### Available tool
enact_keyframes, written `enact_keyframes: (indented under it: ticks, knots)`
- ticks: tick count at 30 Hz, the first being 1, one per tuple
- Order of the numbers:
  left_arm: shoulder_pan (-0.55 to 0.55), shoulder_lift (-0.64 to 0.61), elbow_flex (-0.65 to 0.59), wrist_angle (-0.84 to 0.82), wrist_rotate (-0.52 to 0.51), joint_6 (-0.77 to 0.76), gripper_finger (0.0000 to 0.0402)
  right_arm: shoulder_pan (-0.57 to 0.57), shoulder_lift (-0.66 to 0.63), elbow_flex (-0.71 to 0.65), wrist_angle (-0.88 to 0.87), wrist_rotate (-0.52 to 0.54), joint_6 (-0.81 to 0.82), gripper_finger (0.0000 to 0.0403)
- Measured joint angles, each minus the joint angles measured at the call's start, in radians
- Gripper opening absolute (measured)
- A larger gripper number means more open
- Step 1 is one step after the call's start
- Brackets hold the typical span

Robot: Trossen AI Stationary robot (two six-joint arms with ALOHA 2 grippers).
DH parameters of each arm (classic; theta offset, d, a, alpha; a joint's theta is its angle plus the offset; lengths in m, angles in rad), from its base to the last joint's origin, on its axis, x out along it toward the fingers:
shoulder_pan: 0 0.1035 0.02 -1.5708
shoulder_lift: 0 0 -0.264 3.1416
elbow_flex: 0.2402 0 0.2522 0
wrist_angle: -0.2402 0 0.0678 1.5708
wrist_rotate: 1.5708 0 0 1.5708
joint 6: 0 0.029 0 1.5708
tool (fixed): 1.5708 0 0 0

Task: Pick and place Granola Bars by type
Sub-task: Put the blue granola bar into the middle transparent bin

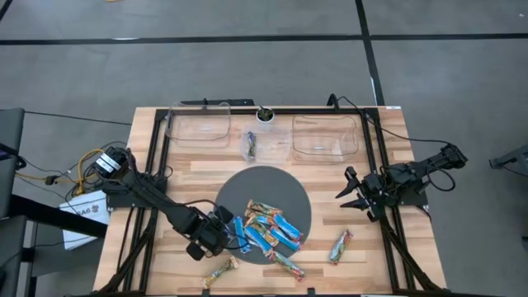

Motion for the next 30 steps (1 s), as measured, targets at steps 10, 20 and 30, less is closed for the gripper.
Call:
enact_keyframes:
  ticks: [10,20,30]
  knots:
    - [-0.01,-0.061,0.002,-0.011,-0.069,0.003,0.0109,0.0,0.0,0.0,0.0,0.0,0.0,0.0137]
    - [0.032,-0.061,0.001,-0.025,-0.137,0.008,0.0122,0.0,0.0,0.0,0.0,0.0,0.0,0.0137]
    - [0.032,-0.061,0.001,-0.031,-0.094,-0.046,0.02,0.0,0.0,0.0,0.0,0.0,0.0,0.0138]
